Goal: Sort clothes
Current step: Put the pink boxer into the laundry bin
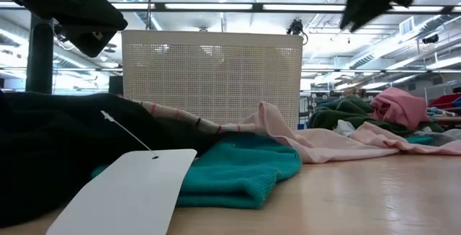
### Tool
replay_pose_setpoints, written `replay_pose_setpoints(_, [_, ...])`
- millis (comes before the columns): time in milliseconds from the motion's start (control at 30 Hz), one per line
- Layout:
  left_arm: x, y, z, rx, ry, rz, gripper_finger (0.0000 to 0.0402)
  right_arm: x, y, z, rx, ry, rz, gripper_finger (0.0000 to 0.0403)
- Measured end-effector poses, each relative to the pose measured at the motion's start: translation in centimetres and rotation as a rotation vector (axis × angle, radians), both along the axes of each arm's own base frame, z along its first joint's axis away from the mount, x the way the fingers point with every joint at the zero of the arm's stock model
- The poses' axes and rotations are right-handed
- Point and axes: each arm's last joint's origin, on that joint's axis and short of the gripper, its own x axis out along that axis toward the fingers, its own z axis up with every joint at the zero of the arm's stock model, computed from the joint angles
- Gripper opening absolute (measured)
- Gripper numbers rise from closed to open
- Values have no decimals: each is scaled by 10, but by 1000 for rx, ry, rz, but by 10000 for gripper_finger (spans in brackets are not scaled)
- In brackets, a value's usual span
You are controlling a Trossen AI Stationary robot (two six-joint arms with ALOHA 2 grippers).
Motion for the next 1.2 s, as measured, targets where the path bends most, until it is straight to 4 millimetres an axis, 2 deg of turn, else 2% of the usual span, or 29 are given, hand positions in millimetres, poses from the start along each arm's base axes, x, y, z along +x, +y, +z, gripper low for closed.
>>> replay_pose_setpoints(400, [0, 0, 0, 0, 0, 0, 49, -55, -33, -41, -5, 116, -422, 197])
replay_pose_setpoints(700, [0, 1, 0, 9, -6, 21, 49, -69, -59, -83, 58, 224, -621, 247])
replay_pose_setpoints(900, [2, 5, 0, 10, -5, 41, 48, -69, -82, -120, 124, 269, -608, 257])
replay_pose_setpoints(967, [3, 5, 0, 9, -5, 45, 48, -70, -90, -126, 145, 256, -620, 248])
replay_pose_setpoints(1033, [3, 6, 0, 8, -3, 44, 48, -71, -97, -129, 180, 263, -605, 221])
replay_pose_setpoints(1100, [3, 6, 0, 9, -1, 45, 48, -73, -102, -129, 215, 274, -579, 171])
replay_pose_setpoints(1200, [4, 8, 0, 28, 0, 44, 48, -73, -103, -128, 244, 300, -529, 64])
